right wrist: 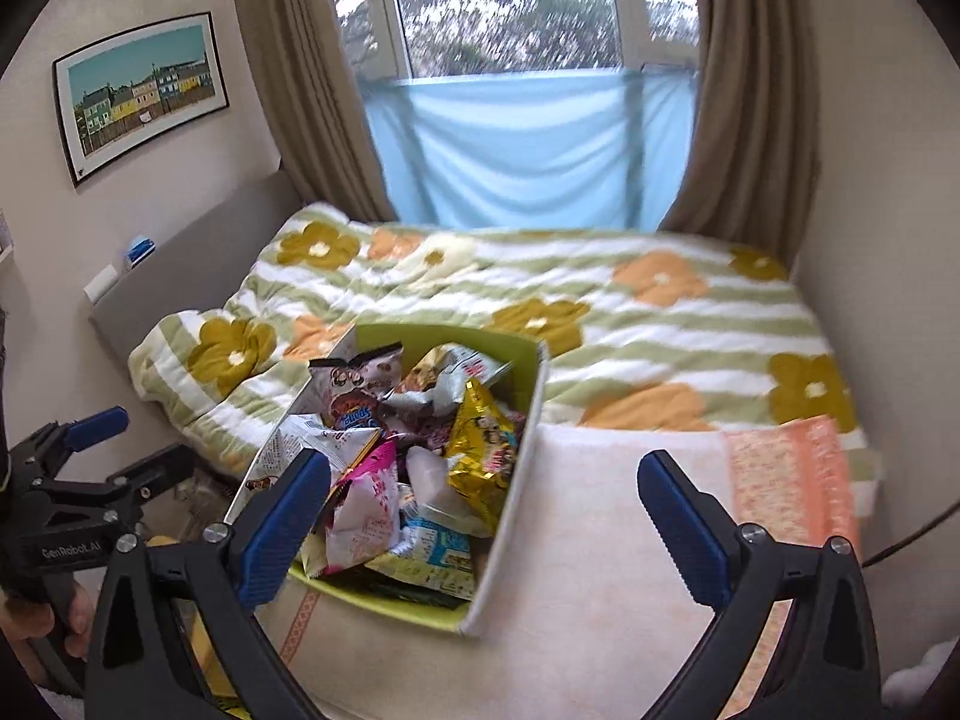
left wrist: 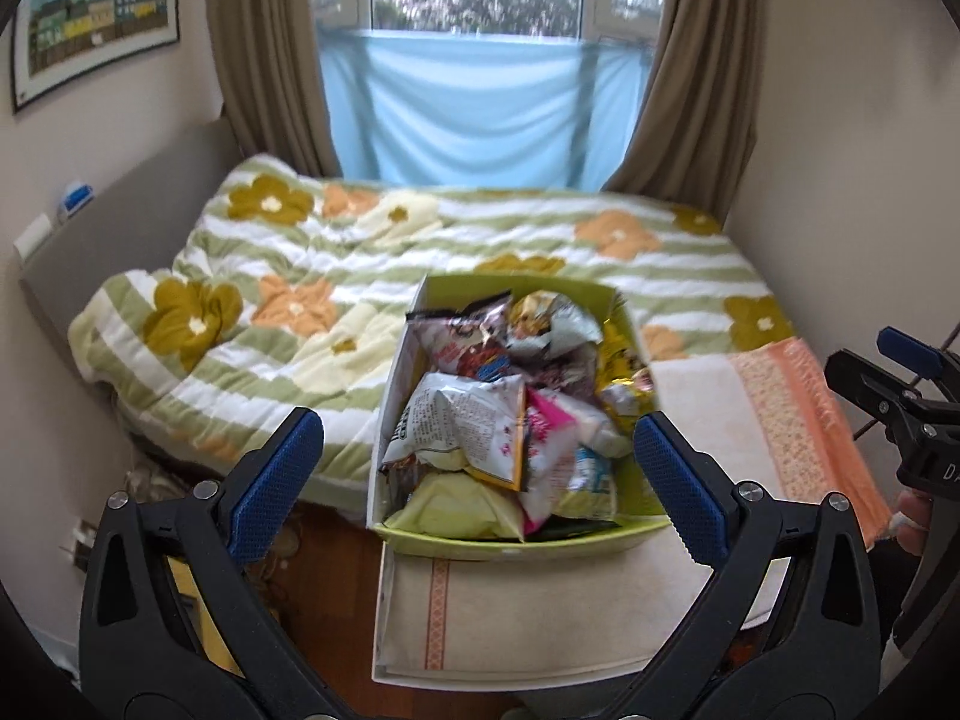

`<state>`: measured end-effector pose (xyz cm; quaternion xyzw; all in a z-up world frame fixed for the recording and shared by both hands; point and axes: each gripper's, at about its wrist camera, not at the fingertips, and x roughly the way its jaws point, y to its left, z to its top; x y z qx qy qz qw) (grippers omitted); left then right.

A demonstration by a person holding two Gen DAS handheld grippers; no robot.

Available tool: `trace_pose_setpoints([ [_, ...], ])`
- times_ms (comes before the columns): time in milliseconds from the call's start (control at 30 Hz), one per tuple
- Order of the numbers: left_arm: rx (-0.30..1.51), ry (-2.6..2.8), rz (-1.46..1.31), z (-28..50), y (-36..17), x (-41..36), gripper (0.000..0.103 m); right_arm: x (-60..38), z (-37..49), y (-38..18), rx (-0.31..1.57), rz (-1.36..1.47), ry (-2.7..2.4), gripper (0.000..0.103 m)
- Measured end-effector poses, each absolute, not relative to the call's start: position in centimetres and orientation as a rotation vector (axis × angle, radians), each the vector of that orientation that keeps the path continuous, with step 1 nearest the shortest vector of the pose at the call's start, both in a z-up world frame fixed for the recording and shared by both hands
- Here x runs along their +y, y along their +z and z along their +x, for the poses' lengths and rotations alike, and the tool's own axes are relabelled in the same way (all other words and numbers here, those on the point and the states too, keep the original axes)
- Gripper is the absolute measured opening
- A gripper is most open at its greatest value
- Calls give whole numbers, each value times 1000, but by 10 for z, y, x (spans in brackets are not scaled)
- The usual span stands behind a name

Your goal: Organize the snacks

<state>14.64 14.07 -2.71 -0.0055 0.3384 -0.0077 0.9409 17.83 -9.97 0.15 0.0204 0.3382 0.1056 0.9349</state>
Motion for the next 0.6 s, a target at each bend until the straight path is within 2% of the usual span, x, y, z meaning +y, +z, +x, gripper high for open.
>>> trace_pose_setpoints([
  [300, 556, -38, -19, 42, -7, 122, 103, -120, 63, 27, 579, 4, 53, 102],
  [600, 520, -43, 27, -4, -10, 105, 103, -135, 24, 18, 570, 1, -12, 102],
])
